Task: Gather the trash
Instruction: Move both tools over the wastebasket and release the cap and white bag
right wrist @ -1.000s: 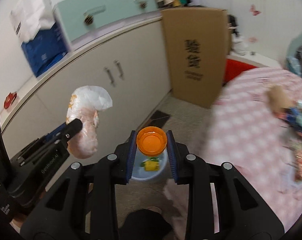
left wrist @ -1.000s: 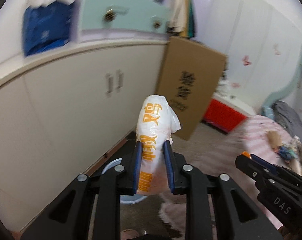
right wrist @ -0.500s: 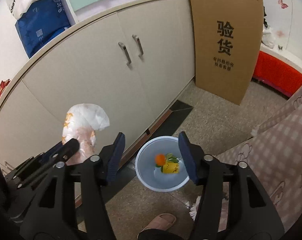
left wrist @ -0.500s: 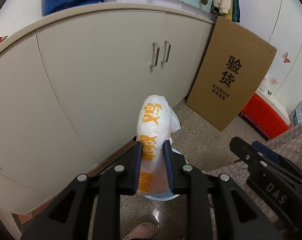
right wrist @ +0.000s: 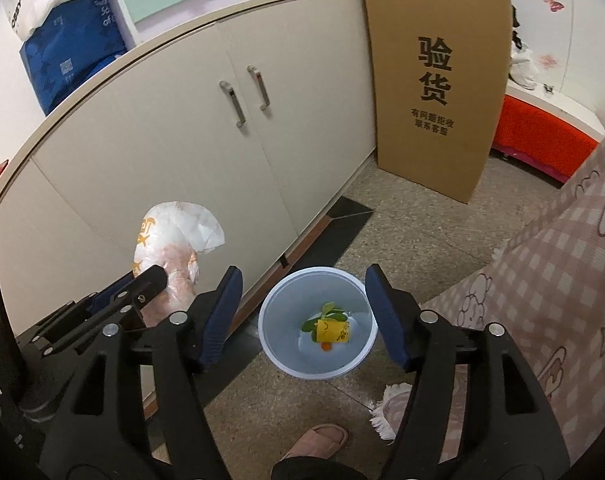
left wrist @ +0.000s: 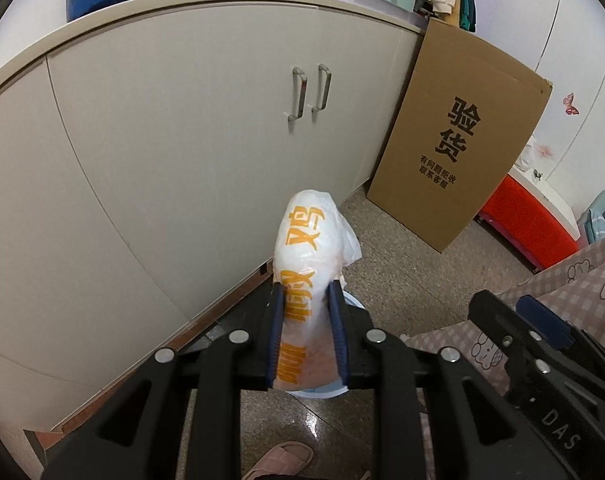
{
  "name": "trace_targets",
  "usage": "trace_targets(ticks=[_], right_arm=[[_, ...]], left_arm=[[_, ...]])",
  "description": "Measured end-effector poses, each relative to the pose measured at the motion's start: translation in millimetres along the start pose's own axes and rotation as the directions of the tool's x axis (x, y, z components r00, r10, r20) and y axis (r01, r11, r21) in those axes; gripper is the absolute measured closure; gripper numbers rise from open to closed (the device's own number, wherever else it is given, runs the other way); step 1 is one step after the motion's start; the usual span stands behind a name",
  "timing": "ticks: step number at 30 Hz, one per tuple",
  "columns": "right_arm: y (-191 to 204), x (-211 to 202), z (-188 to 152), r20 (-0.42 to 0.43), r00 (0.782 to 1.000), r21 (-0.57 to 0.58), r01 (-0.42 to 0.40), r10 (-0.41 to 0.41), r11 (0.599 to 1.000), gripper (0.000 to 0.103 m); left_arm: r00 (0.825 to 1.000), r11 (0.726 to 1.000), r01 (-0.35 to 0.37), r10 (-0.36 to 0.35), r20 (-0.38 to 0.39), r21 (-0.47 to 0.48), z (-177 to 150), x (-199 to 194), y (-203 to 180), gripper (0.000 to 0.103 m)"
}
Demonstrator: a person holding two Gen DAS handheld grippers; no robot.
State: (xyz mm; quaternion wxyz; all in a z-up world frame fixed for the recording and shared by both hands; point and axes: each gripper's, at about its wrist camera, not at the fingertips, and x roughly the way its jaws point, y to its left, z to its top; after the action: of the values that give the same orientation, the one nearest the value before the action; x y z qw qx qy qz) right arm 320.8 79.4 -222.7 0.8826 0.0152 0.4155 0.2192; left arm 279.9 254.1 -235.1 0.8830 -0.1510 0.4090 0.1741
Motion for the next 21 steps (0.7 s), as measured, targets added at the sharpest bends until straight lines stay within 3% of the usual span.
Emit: trace_targets(ticks=[14,15,16,18,21], right_arm=[[-25,-20,8,0.134,0.99,0.079,0.021,-0.032,0.997,0.039],[-26,-21,9,0.139,0.99,0.084,0.021,-0.033,0.996,0.039],[-28,-23,10,0.146,0.989,0.09,0.023,-0.036,0.996,0.039],[-31,-24,11,0.146,0.989,0.097,0.022,-0.036,0.995,0.039],[-35,-25,10,0.138,0.99,0.109,0.021,-0.036,0.994,0.038]], left_arm=[[1.0,1.0,0.006,-0.006,0.028,0.018,14,13,-26,0.077],[0.999,1.0,0.008,-0.009,0.037,0.015,15,13,-28,0.073],[0.999,1.0,0.006,-0.007,0.044,0.013,16,13,-30,0.056],[0.999,1.0,-0.002,0.002,0.047,0.017,18,14,-33,0.034],[0.999,1.0,-0.018,0.017,0.051,0.011,18,12,-32,0.034]])
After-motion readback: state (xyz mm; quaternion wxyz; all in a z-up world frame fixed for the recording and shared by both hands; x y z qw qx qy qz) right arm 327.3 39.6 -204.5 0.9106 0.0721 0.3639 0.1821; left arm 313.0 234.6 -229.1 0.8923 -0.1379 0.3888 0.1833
